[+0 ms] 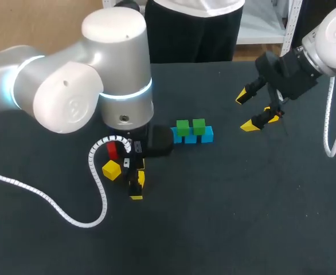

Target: Place the blue cubes, place green cubes on the blue cubes, place the yellow cubes on the green cubes, then place the red cubes on the yellow cubes, and place purple cube on the red cubes.

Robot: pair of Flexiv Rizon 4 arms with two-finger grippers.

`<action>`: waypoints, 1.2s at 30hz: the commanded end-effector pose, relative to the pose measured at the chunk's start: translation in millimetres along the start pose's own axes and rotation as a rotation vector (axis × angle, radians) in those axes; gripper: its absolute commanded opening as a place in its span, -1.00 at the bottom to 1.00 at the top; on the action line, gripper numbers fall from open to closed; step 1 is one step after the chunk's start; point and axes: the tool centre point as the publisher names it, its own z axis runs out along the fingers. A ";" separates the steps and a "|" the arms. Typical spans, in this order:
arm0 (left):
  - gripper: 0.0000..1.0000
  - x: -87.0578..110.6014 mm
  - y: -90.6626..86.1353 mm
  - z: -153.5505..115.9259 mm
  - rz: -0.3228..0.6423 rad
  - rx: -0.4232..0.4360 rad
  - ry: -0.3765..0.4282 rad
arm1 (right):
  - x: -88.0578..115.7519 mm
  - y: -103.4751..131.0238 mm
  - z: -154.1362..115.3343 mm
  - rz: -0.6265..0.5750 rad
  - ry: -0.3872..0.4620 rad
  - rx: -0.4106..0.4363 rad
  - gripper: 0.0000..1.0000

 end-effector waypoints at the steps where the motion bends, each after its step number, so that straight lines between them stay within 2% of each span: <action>1: 1.00 0.6 3.4 1.1 -0.002 0.009 0.003 | 0.1 0.7 -0.2 0.000 -0.001 0.002 1.00; 15: 1.00 2.3 7.1 0.8 -0.007 0.021 0.011 | 0.1 0.7 -0.2 0.000 -0.001 0.002 1.00; 17: 0.81 2.6 6.8 2.3 -0.010 0.024 0.006 | 0.1 0.7 -0.2 0.000 -0.001 0.002 1.00; 20: 0.87 2.8 6.5 3.2 -0.017 0.027 0.004 | 0.1 0.7 -0.2 0.000 -0.001 0.002 1.00; 25: 0.39 3.6 6.2 4.2 -0.021 0.030 0.004 | 0.1 0.7 -0.2 0.000 -0.001 0.002 1.00; 28: -0.47 5.0 6.2 4.7 -0.025 0.030 0.002 | 0.1 0.7 -0.2 0.000 -0.001 0.002 1.00; 29: -1.00 5.1 6.3 4.8 -0.025 0.031 0.002 | 0.1 0.7 -0.2 0.000 -0.001 0.002 1.00; 36: -1.00 6.1 6.4 5.9 -0.029 0.036 0.002 | 0.1 0.7 -0.2 0.000 -0.001 0.002 1.00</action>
